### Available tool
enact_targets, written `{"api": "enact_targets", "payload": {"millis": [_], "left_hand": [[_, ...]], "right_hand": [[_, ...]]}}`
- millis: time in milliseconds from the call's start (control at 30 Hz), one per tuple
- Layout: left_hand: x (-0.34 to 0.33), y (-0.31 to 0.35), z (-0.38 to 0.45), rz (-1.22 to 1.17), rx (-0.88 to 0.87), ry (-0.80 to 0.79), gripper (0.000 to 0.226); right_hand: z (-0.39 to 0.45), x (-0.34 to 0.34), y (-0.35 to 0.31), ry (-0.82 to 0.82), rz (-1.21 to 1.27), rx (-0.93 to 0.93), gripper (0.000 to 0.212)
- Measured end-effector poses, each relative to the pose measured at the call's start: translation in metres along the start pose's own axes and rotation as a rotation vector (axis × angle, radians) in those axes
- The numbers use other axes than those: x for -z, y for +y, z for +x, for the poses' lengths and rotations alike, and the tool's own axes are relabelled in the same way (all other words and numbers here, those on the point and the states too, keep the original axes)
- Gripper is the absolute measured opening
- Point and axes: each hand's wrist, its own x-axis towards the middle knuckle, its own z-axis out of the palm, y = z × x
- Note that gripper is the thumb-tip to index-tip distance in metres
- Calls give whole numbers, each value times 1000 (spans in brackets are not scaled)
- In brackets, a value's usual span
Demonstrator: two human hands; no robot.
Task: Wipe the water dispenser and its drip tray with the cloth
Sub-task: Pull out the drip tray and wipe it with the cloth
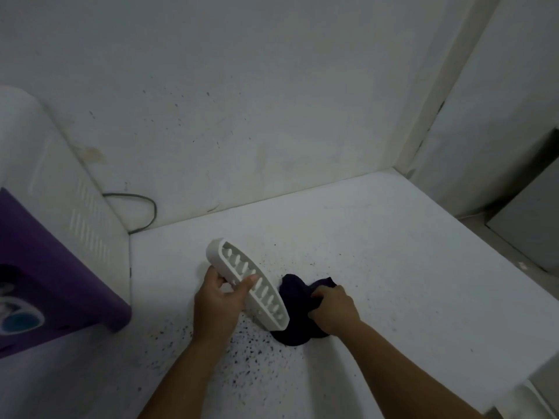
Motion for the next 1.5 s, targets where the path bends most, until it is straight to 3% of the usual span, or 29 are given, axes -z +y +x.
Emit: {"api": "enact_targets", "payload": {"millis": [67,100,167,300,367,467,533,633,733,800,967,1067,1167,1300,1500], "left_hand": [[5,7,2,-55,-9,44,35],[8,12,4,-77,-16,61,36],[16,22,9,-109,-29,81,42],[29,34,21,-158,-44,78,41],[30,31,20,-137,-27,47,46],[24,17,11,-89,10,17,49],[22,9,6,-92,24,23,55],[24,8,7,-116,24,25,59],[28,13,10,-154,14,22,69],[32,18,14,-161,-3,23,69],[32,26,18,-163,-39,23,51],[32,36,20,-241,-66,32,46],[34,43,24,-246,-97,19,44],[23,32,20,-110,-75,-14,47],[16,9,8,103,-79,-42,52]], "right_hand": [[-2,-3,-7,-36,11,89,9],[-3,-2,-12,-100,94,139,8],[-6,5,-23,-255,369,171,18],[-11,16,-27,-480,910,73,14],[-11,19,-25,-442,799,59,13],[-6,22,-26,-173,220,203,16],[-8,30,-33,-26,77,225,22],[-9,41,-44,49,159,225,28],[-16,50,-52,-218,664,314,27],[-19,53,-52,-293,847,337,24],[-26,54,-67,-43,480,479,27],[-35,61,-84,-68,603,618,26],[-33,70,-88,-84,775,503,25],[-20,58,-70,159,517,340,24],[-19,33,-60,60,682,202,31]]}}
